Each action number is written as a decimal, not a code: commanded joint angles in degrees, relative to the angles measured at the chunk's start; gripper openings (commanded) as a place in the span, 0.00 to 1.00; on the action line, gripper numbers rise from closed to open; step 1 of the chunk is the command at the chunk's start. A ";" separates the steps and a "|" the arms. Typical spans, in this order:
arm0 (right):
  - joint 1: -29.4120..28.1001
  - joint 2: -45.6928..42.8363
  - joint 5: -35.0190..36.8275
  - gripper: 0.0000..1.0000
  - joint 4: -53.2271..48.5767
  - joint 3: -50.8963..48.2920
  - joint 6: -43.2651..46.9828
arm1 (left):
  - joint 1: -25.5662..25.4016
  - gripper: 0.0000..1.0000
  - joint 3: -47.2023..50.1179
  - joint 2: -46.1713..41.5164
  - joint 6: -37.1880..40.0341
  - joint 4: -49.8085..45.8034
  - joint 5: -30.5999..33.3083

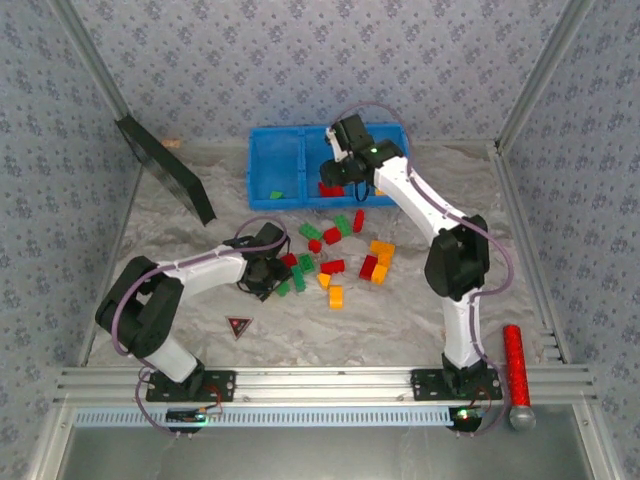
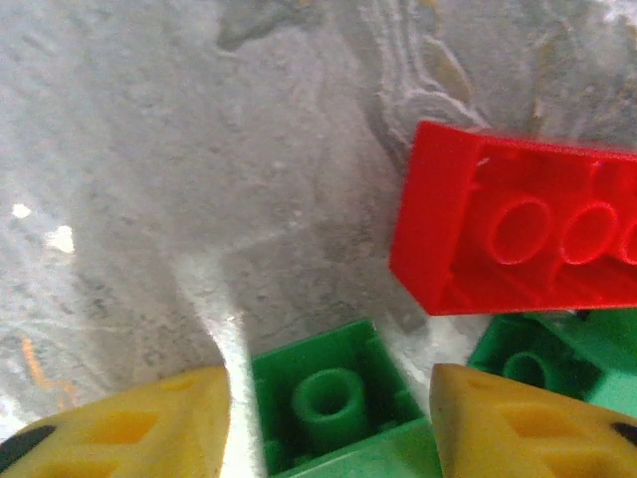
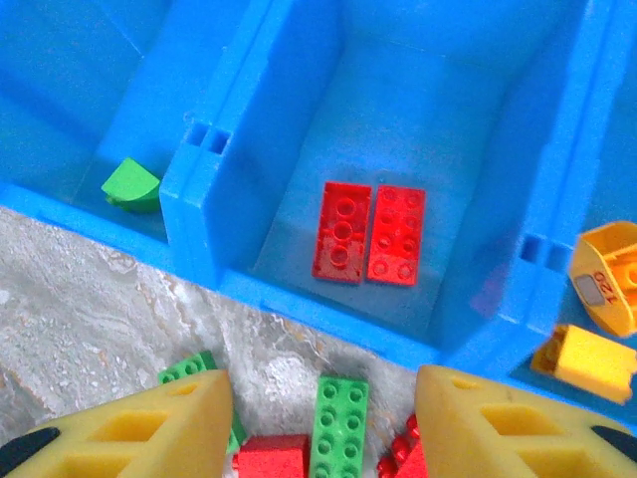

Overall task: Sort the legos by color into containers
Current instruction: Pick up the lego from the center of the table.

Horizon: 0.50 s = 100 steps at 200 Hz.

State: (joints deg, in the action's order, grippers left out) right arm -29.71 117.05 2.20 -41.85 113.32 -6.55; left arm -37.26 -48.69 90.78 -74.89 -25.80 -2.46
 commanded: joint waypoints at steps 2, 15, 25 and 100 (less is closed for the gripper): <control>1.05 -4.12 2.49 0.53 0.15 -4.83 -0.49 | -0.79 0.41 -0.18 2.04 -0.80 1.01 -3.07; 1.65 -6.63 2.73 0.54 0.31 -7.96 -1.38 | -0.77 0.36 -0.17 1.96 -0.35 0.02 -3.24; 2.06 -8.94 2.94 0.54 0.68 -10.98 -2.12 | -0.85 0.32 -0.02 1.62 -0.03 -0.71 -3.32; 5.08 -25.23 -0.78 0.68 -0.33 -36.96 -14.31 | 2.01 0.16 -10.06 -2.63 8.86 -11.17 -3.86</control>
State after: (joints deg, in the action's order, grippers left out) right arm -25.32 96.33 3.25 -40.77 82.74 -14.02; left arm -36.99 -51.44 90.43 -71.02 -31.59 -4.71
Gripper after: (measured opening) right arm 0.658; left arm 0.330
